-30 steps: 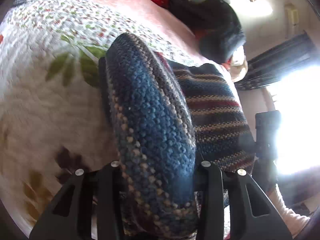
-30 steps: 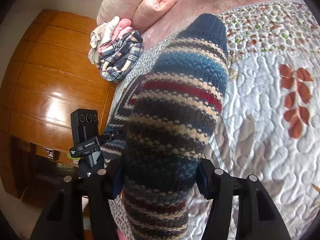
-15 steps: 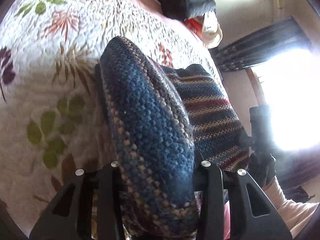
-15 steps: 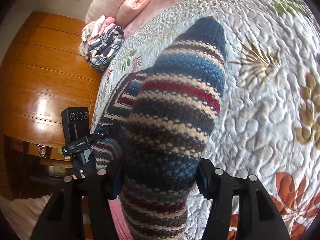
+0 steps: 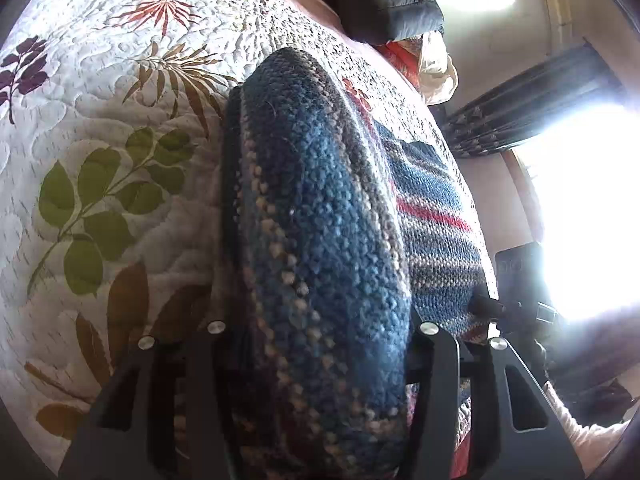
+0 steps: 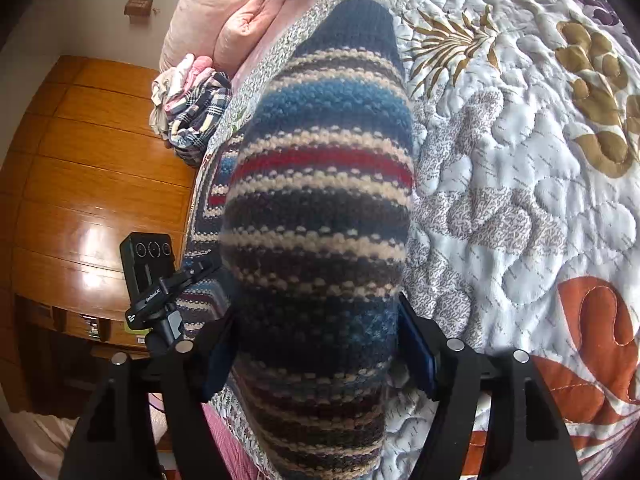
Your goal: Fold small clothes
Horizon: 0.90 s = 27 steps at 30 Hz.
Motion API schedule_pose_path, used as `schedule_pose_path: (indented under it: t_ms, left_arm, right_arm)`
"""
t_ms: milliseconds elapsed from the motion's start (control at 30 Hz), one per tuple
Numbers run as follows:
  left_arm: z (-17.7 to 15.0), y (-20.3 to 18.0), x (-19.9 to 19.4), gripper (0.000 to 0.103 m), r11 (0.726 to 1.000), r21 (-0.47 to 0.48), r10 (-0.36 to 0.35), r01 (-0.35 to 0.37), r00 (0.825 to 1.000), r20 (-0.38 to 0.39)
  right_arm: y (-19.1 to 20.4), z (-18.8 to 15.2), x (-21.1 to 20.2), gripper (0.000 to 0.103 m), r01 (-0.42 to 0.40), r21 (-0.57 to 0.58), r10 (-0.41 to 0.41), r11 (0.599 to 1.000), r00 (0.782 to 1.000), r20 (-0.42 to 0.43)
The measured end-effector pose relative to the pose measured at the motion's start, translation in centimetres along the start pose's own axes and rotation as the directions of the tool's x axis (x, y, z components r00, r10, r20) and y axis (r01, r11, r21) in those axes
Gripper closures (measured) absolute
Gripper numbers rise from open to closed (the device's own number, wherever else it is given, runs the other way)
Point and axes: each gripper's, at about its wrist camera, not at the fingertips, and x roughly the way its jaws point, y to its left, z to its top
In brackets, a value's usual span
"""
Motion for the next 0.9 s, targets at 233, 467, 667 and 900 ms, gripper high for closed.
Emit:
schedule_pose_path:
  t_ms: [233,467,667,900]
  left_arm:
    - [-0.1,-1.7,-3.1,0.049,0.997,0.005,0.078,-0.078,0.997,-0.003]
    - [-3.7,-4.7,-7.4,0.049,0.986,0.056,0.157,-0.159,0.987,0.046]
    - [-6.2,-5.9,-7.6,0.049,0.963,0.107,0.247,-0.248,0.969,0.02]
    - [-7.2,-3.6,-5.9,0.049,0.956,0.039,0.293,-0.291,0.956,-0.03]
  right_arm:
    - [0.6,-2.4,-1.4,0.024,0.04,-0.003,-0.04,0.999,0.999,-0.02]
    - [1.2,-5.9,-2.8,0.034,0.084,-0.022,-0.084,0.996,0.996,-0.043]
    - [1.1,-7.2,-4.0,0.047,0.131,-0.032,-0.133,0.991,0.99,-0.037]
    - [-0.3,-8.0,-4.2,0.051,0.133,0.022,-0.132,0.991,0.991,-0.029]
